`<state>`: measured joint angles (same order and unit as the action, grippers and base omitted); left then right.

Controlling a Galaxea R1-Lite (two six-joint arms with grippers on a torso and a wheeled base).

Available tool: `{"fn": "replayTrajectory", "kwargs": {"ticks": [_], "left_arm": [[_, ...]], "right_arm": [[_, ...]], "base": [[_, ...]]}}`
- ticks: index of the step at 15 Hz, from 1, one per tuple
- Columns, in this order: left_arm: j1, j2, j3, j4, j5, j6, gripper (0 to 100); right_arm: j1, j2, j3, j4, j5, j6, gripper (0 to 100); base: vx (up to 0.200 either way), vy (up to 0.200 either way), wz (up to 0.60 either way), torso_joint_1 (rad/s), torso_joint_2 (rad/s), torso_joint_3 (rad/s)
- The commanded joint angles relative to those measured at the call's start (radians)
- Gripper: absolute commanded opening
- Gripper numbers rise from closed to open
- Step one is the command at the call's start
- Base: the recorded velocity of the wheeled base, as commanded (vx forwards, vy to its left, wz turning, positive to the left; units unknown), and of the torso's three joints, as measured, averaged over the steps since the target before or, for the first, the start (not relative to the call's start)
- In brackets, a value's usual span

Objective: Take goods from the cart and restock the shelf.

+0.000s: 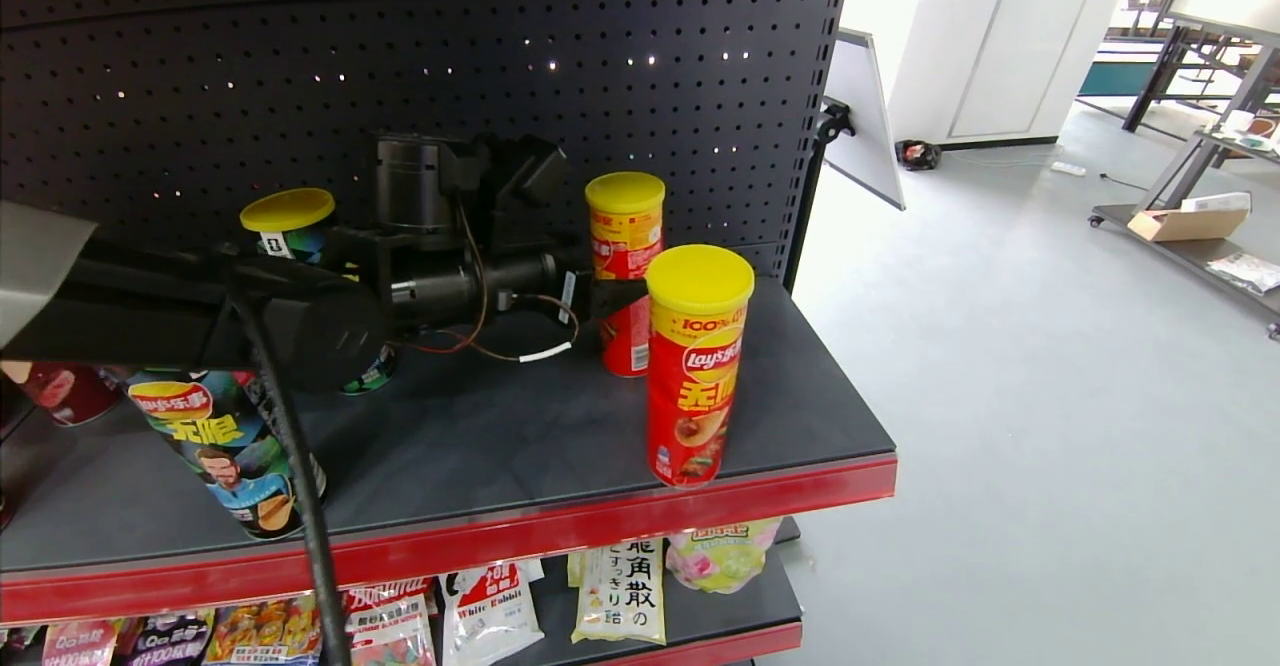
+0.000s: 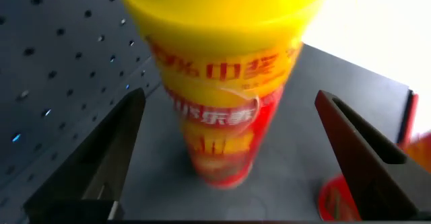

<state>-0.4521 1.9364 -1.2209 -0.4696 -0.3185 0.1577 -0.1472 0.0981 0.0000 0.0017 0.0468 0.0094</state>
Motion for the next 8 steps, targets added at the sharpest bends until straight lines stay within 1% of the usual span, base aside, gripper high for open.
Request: {"fn": "replayTrajectory", "kwargs": {"ticks": [1, 4, 5, 6, 7, 8], "left_arm": [[0.009, -0.116, 0.089, -0.001, 0.007, 0.000, 100], [0.009, -0.292, 0.279, 0.000, 0.006, 0.000, 100], [0.009, -0.321, 0.308, 0.002, 0.007, 0.000, 100], [0.009, -0.424, 0.391, 0.016, 0.007, -0.001, 100], [0.009, -0.531, 0.455, 0.069, 0.007, -0.003, 100], [0.009, -0.657, 0.504, 0.160, 0.007, -0.001, 100]], "right_arm": [[0.000, 0.000, 0.000, 0.000, 0.001, 0.000, 100], [0.000, 0.002, 0.000, 0.000, 0.001, 0.000, 100], [0.000, 0.002, 0.000, 0.000, 0.001, 0.000, 100], [0.000, 0.002, 0.000, 0.000, 0.001, 0.000, 100], [0.000, 0.002, 0.000, 0.000, 0.001, 0.000, 100], [0.000, 0.002, 0.000, 0.000, 0.001, 0.000, 100]], "base": [[0.000, 0.000, 0.00, 0.000, 0.00, 0.000], [0.000, 0.000, 0.00, 0.000, 0.00, 0.000], [0.000, 0.000, 0.00, 0.000, 0.00, 0.000], [0.000, 0.000, 0.00, 0.000, 0.00, 0.000], [0.000, 0.000, 0.00, 0.000, 0.00, 0.000], [0.000, 0.000, 0.00, 0.000, 0.00, 0.000]]}}
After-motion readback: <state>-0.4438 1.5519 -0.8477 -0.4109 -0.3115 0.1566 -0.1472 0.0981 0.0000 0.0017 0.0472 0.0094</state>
